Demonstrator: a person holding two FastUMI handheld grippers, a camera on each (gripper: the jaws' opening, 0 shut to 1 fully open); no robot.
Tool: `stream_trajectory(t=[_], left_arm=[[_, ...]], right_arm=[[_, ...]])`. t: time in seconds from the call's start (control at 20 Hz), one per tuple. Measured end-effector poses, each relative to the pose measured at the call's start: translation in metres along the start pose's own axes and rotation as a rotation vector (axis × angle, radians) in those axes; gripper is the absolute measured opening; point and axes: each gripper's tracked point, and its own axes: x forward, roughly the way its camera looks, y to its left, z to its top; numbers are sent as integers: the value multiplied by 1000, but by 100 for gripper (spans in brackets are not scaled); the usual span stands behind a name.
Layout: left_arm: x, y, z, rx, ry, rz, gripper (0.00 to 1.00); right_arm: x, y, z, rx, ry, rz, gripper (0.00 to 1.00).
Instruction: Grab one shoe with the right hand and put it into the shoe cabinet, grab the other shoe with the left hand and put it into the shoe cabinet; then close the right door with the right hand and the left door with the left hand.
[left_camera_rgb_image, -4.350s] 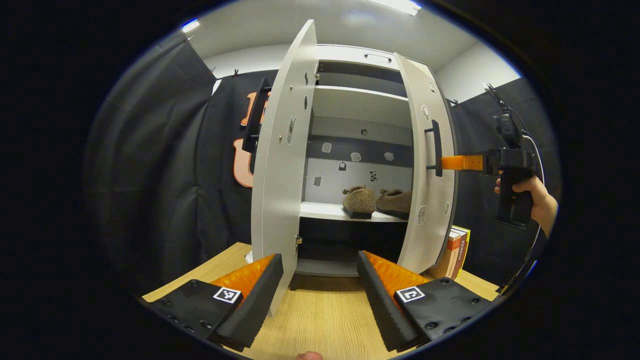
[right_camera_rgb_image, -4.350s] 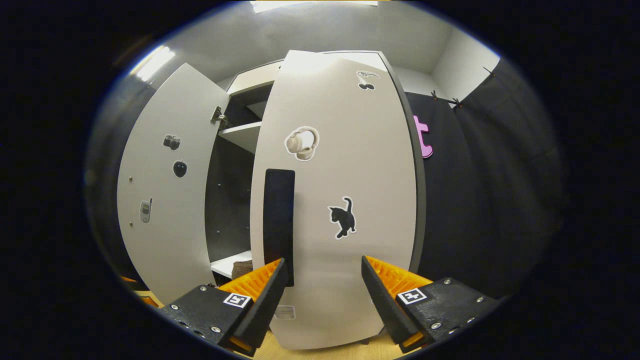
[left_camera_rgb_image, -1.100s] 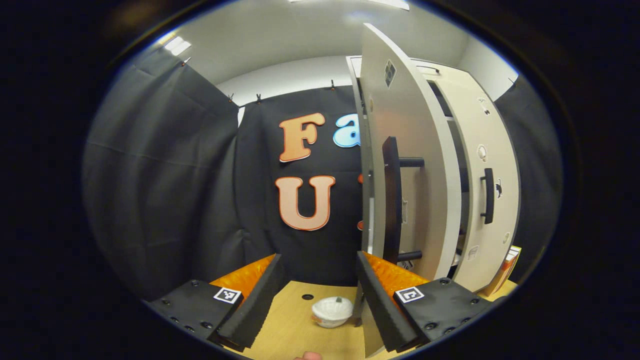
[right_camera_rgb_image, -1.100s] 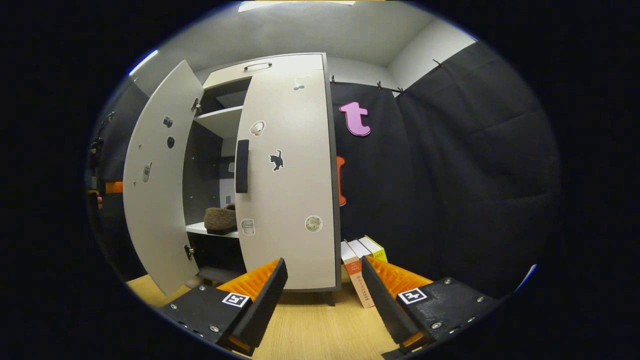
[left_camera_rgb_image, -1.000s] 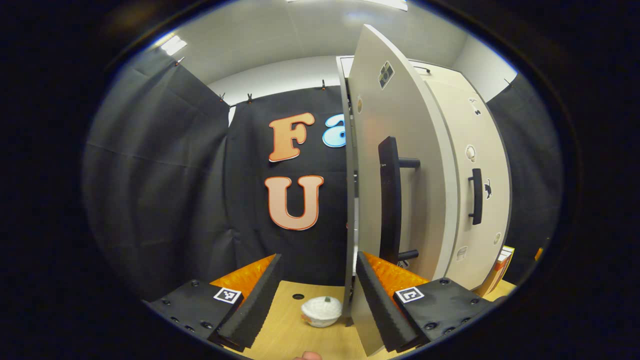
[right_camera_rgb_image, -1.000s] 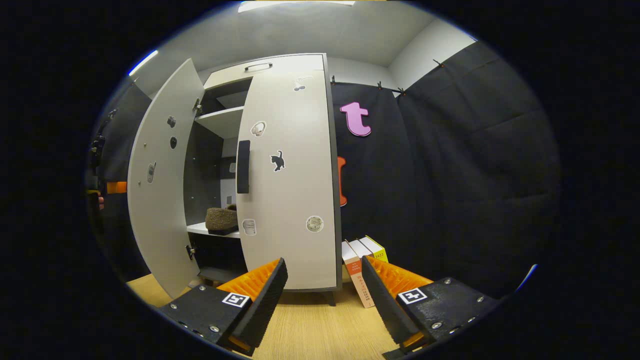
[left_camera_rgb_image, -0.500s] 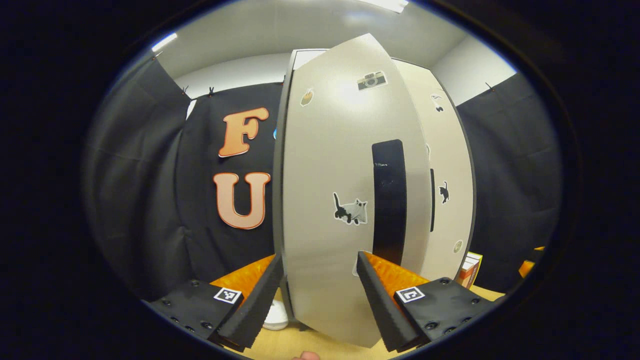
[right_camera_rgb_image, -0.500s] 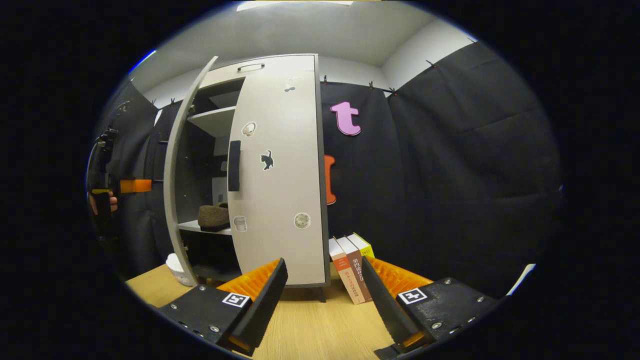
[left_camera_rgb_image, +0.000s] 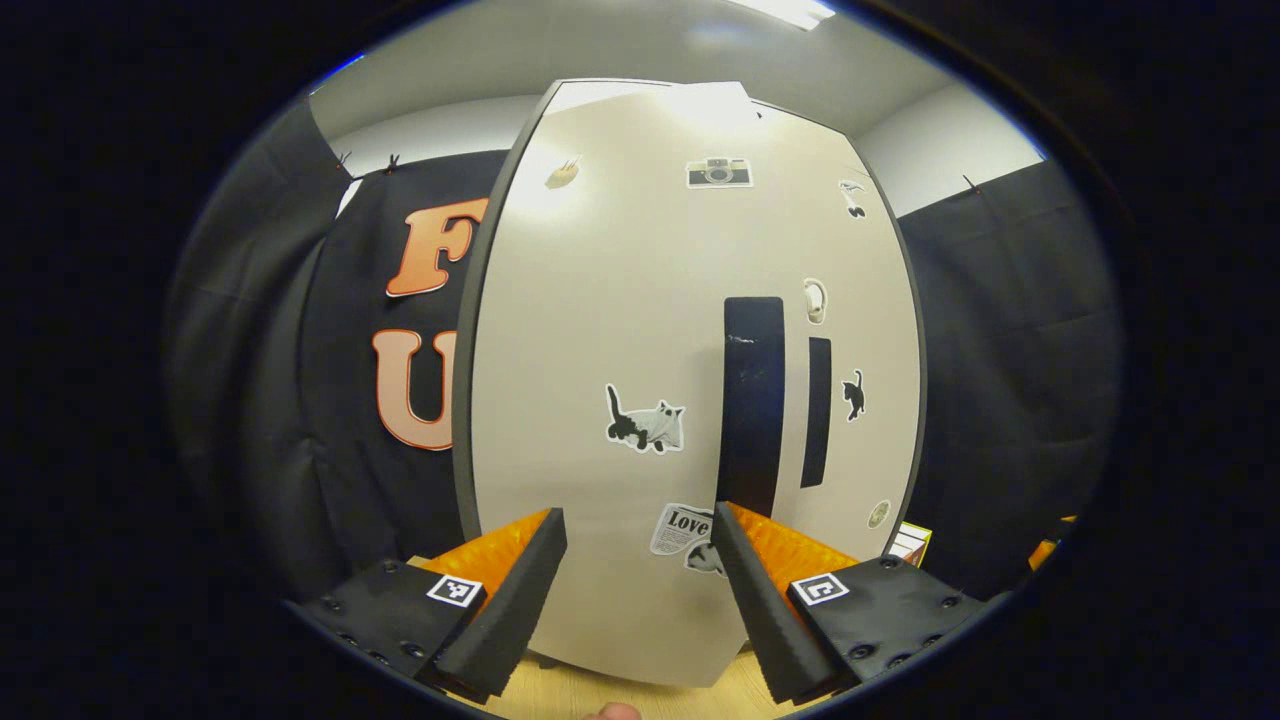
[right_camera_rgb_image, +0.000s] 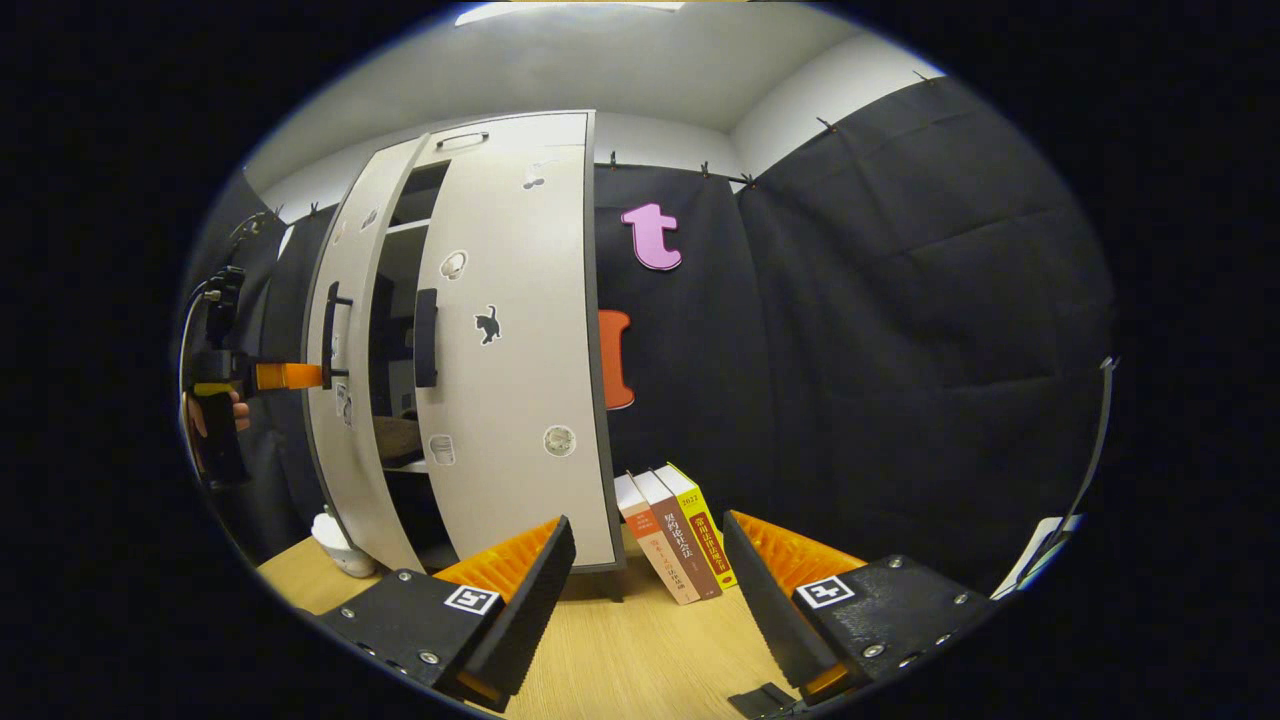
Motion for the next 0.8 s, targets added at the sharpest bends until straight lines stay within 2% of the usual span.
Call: stream_trajectory(t=[0.3,0.4,0.5,0.55,0.8], left_arm=[[25,-8,-6,16,3,1,96],[36,-10,-8,-2,12,0,94],[37,-10,-10,-40,27,1,96],[36,-10,-10,-52,33,0,94],[38,-16,-8,-26,28,6,96]], right_arm=[[0,-7,2,-5,2,-16,92],[1,-8,2,-8,4,-16,92],[2,-9,2,-12,5,-17,92],[2,-9,2,-15,5,-19,92],[6,-13,3,-20,11,-21,92]])
